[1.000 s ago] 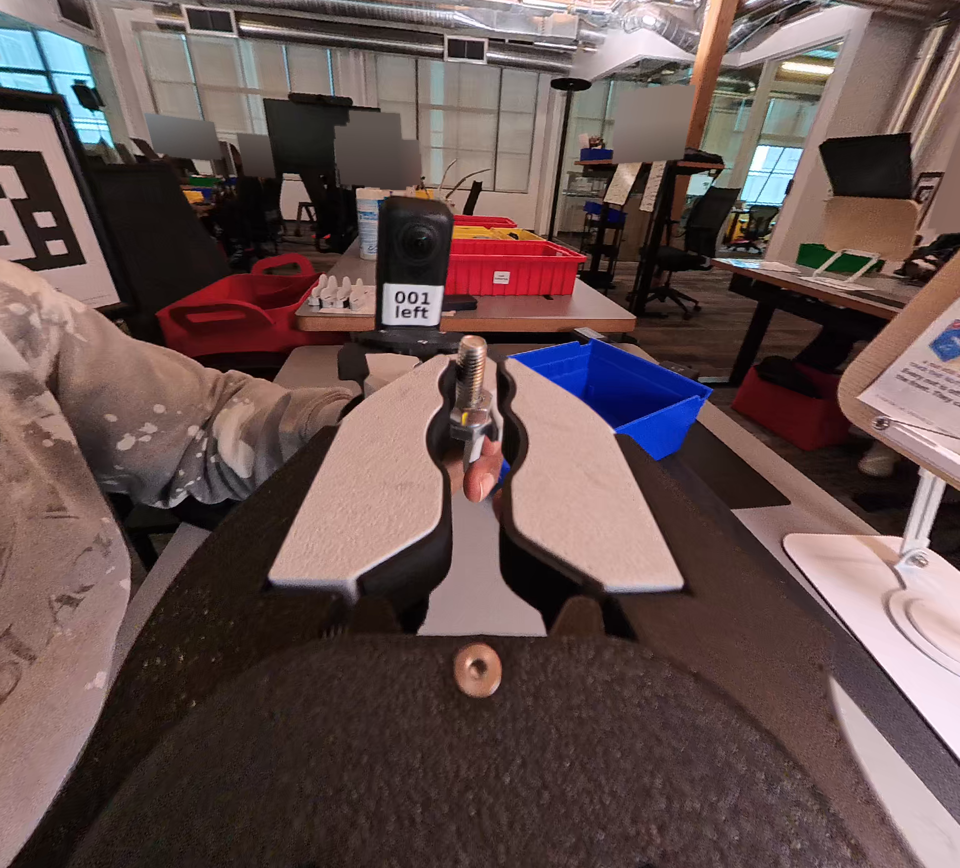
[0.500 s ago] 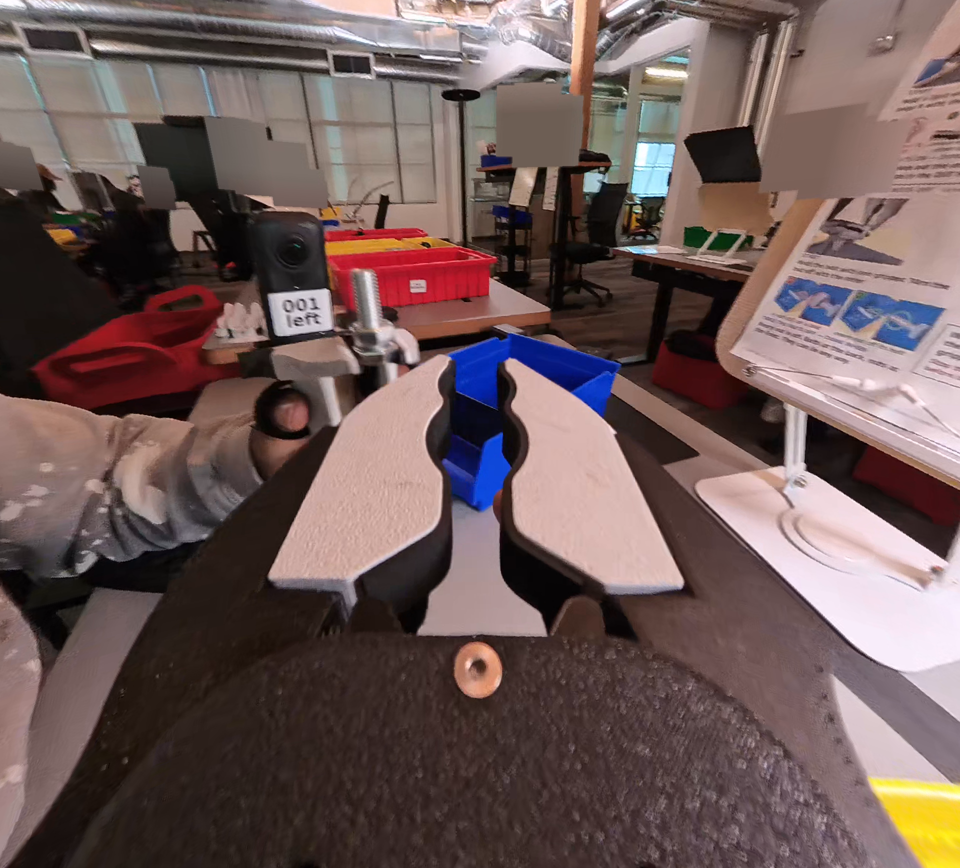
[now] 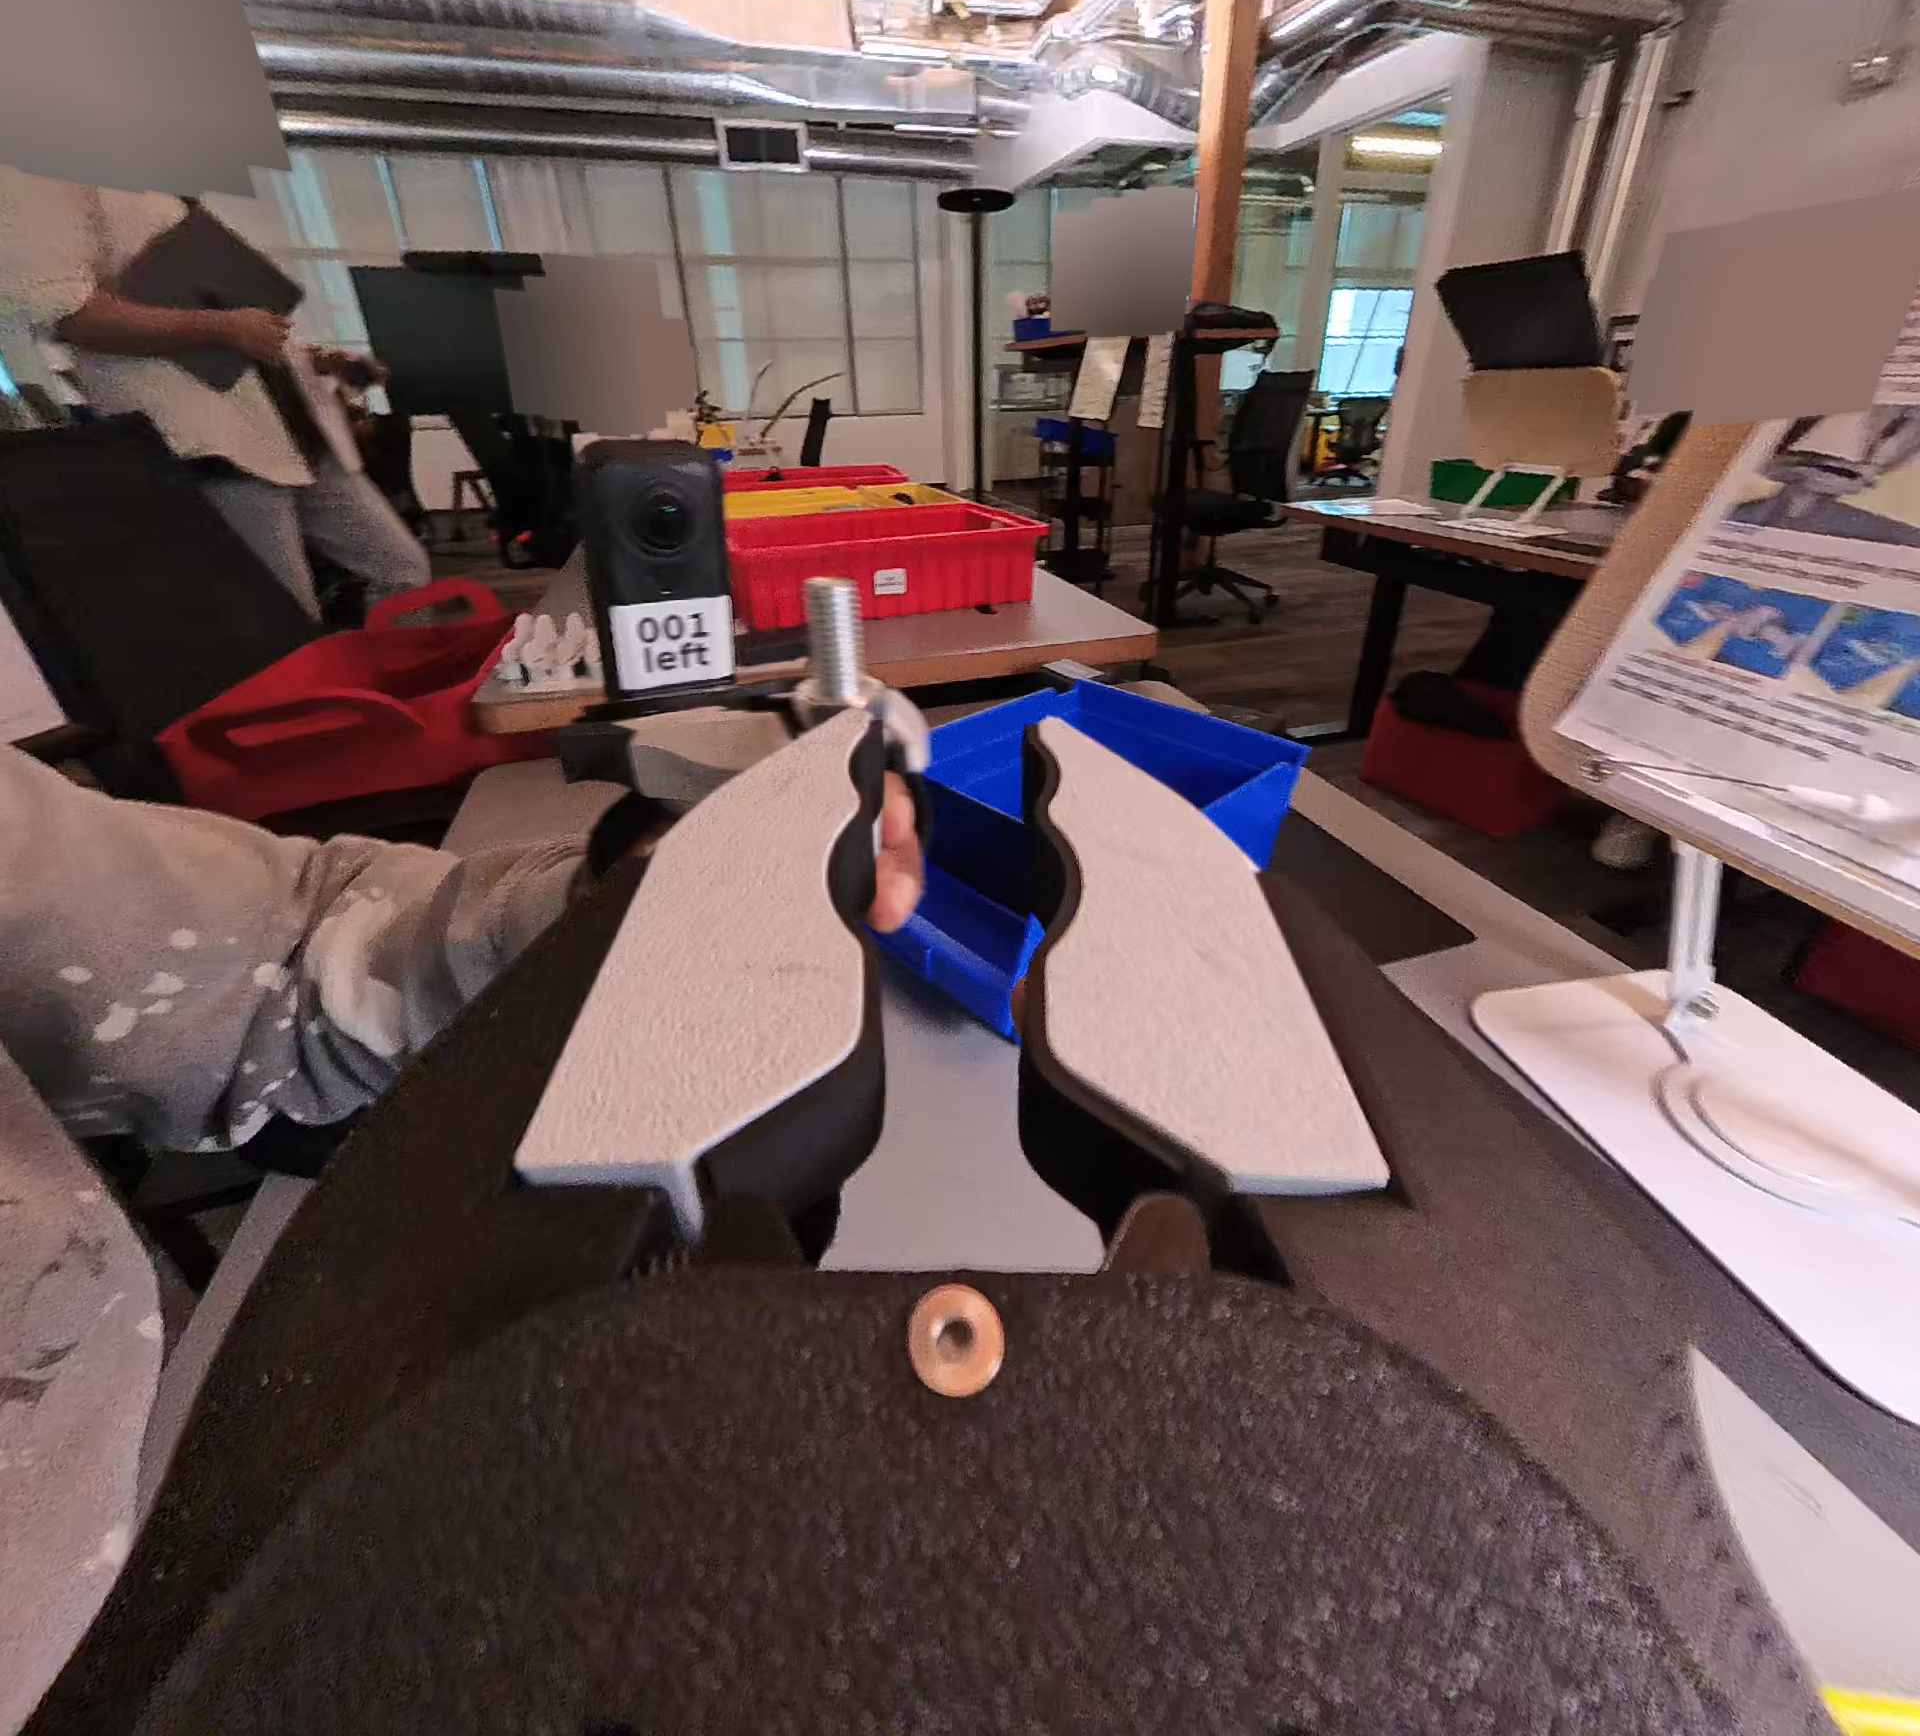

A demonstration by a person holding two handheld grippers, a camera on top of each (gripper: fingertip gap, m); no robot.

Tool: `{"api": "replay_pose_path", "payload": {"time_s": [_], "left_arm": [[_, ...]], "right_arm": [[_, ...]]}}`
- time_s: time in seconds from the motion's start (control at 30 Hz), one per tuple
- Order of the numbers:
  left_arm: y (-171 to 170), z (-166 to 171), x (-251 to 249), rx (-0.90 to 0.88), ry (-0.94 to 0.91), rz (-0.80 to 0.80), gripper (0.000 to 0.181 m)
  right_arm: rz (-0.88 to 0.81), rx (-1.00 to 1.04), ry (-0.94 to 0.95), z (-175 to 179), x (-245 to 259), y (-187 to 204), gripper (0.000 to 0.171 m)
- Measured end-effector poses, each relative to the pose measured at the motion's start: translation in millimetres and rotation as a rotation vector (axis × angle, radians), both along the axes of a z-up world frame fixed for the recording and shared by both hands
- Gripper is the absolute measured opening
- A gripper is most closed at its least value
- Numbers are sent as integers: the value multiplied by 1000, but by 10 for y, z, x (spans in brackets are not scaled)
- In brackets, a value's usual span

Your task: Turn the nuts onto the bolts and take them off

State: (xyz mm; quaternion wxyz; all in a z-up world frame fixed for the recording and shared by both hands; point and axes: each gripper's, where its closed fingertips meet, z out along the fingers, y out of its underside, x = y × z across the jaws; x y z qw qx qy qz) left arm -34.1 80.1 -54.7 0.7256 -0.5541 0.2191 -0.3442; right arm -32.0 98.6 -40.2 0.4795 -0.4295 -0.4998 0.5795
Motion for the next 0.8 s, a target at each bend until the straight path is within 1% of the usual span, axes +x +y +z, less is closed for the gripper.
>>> {"api": "replay_pose_path", "payload": {"time_s": [0.07, 0.1, 0.17, 0.2, 0.23, 0.27, 0.3, 0.37, 0.47, 0.6, 0.63, 0.67, 0.7, 0.73, 0.8], "left_arm": [[16, -34, 14, -11, 3, -1, 18], [10, -34, 22, -10, 2, -5, 18], [1, -17, 7, -7, -1, -3, 18], [-38, 14, 11, 7, -8, -31, 18], [-48, 32, 6, 5, -6, -32, 18], [-57, 51, 1, 16, 2, -22, 18], [-57, 61, -3, 21, 10, -12, 18], [-39, 51, -10, 7, 7, -8, 18], [3, -10, -4, -14, 10, -2, 18], [-4, -29, 31, -14, 32, 0, 18], [-9, -9, 4, -9, 15, -4, 18], [-34, 23, -7, -3, -6, -26, 18], [-39, 35, -15, -5, -2, -25, 18], [-41, 45, -20, 6, 10, -11, 18], [-34, 41, -14, 4, 21, -3, 18]], "right_arm": [[33, 30, -21, -31, -74, -151, 31], [32, 45, -30, -47, -99, -182, 31], [14, 47, -28, -51, -94, -135, 30], [-37, 15, -32, -44, -71, -18, 10], [-105, 7, -25, -39, -38, 125, 8], [-122, 8, -13, -25, 2, 183, 8], [-103, -4, -1, -1, 31, 176, 11], [-37, -12, 14, 48, 37, 55, 19], [27, 26, -24, -12, -64, -165, 30], [28, 26, -46, -68, -108, -161, 35], [31, 2, -49, -64, -90, -126, 32], [-39, -10, -42, -55, -69, 4, 13], [-92, 14, -28, -51, -40, 101, 11], [-101, 21, -32, -58, -18, 134, 12], [-50, -5, -27, -32, -11, 66, 18]]}}
